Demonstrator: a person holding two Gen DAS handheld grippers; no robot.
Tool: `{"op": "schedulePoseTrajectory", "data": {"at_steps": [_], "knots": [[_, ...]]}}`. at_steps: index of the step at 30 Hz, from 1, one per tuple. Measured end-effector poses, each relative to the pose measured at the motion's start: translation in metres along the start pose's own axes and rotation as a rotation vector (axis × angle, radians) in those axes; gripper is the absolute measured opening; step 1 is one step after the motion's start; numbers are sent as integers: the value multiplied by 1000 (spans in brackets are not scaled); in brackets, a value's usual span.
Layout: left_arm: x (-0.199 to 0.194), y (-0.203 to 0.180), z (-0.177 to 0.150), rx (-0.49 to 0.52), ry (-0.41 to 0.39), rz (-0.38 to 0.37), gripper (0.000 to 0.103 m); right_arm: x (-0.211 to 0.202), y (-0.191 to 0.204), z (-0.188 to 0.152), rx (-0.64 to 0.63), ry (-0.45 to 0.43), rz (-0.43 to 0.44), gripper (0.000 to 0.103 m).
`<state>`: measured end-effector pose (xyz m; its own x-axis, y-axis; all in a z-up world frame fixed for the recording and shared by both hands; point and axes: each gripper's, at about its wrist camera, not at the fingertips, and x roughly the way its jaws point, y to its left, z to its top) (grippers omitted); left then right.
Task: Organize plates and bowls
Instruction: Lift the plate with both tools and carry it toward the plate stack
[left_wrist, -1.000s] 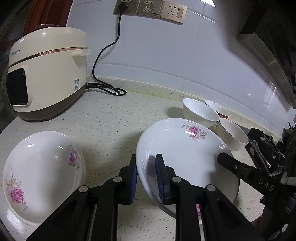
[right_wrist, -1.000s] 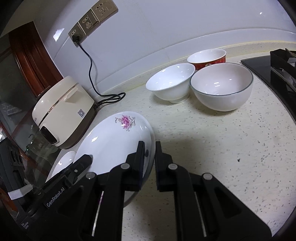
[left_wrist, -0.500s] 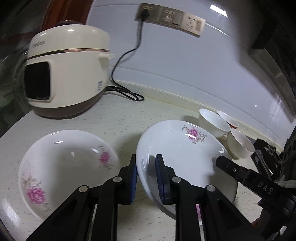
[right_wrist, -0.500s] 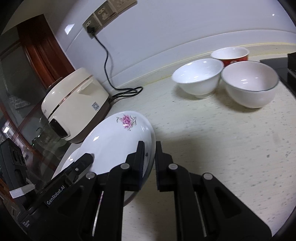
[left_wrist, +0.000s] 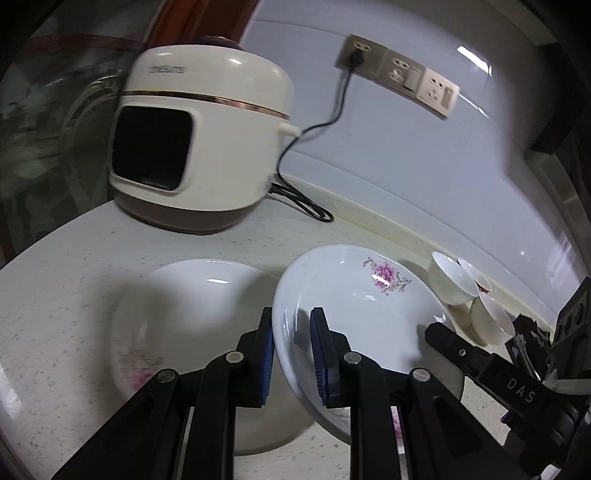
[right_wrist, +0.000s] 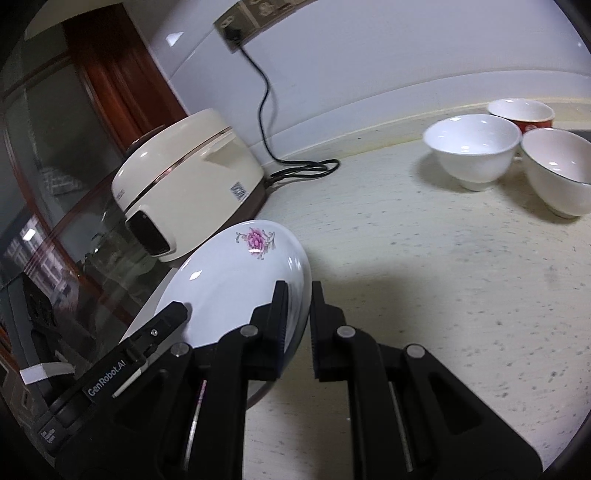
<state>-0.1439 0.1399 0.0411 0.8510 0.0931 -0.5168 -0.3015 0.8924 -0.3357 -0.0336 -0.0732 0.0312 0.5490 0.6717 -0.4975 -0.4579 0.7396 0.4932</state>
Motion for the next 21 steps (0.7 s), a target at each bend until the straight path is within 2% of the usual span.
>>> {"op": "schedulePoseTrajectory", "data": {"at_steps": [8,21], "knots": [[-9,31,3,-77,-20,0,20,16,26,-6,-42,18,33,14],[1,74,7,-164,37,49,20,43,60,-10,-90,70,60,15]]}}
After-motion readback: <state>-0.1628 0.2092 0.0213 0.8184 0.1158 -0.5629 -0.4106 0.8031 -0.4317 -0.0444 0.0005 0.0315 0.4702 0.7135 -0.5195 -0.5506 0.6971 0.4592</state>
